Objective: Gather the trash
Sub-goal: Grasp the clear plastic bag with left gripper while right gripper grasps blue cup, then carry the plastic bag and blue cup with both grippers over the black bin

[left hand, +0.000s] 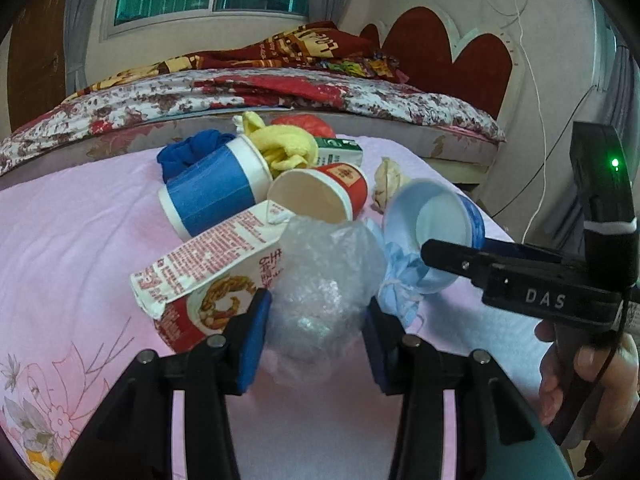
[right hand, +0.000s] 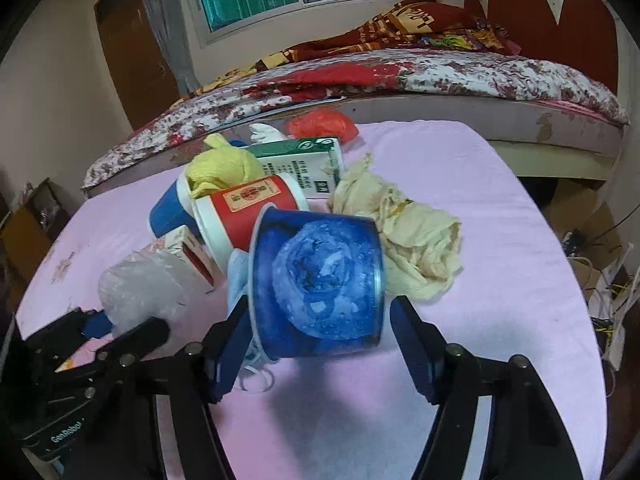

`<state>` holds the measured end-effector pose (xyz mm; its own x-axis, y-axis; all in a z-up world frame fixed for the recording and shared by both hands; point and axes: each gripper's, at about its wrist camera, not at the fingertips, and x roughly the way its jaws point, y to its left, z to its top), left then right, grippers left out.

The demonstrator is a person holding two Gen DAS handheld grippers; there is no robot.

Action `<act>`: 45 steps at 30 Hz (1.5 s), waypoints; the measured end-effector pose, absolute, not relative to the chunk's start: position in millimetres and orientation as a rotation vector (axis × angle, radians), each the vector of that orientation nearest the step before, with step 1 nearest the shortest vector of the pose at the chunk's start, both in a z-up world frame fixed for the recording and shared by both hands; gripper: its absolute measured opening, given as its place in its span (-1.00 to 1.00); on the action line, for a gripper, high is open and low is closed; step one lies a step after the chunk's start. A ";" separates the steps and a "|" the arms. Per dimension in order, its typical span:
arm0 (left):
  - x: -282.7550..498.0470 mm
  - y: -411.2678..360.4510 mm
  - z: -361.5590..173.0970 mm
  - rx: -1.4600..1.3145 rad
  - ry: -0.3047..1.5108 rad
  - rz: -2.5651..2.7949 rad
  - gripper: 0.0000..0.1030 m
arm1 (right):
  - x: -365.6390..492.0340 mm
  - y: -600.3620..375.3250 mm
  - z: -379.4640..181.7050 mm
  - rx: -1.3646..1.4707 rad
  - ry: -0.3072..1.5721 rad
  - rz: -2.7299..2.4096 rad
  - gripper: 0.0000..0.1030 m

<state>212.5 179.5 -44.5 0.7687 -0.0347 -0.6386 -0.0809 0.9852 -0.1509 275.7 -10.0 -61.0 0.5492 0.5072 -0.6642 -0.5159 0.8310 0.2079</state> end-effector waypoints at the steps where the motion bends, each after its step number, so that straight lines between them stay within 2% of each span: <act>1: 212.4 180.0 -44.8 -0.175 0.696 0.025 -0.12 | 275.9 -9.3 -61.3 -0.013 0.786 0.612 0.07; 18: 195.9 170.1 -28.2 -0.128 0.660 0.030 -0.13 | 238.6 -35.9 -34.3 -0.111 0.690 0.510 0.03; 28: 188.0 162.4 -31.9 -0.125 0.668 0.032 -0.13 | 232.1 -51.4 -38.1 -0.116 0.708 0.483 0.01; 31: 187.4 162.4 -32.5 -0.126 0.668 0.030 -0.13 | 237.2 -52.3 -40.5 -0.124 0.719 0.445 -0.05; 35: 187.2 162.2 -32.9 -0.127 0.668 0.028 -0.13 | 248.6 -59.7 -61.1 -0.122 0.809 0.395 -0.31; 45: 185.6 163.1 -33.9 -0.137 0.676 0.028 -0.13 | 238.5 -59.0 -60.3 -0.120 0.798 0.423 -0.34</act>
<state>185.6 163.1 -33.9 0.7799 -0.0183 -0.6256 -0.0707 0.9906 -0.1171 238.5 -59.0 -60.3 0.6197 0.3218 -0.7158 -0.4113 0.9100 0.0530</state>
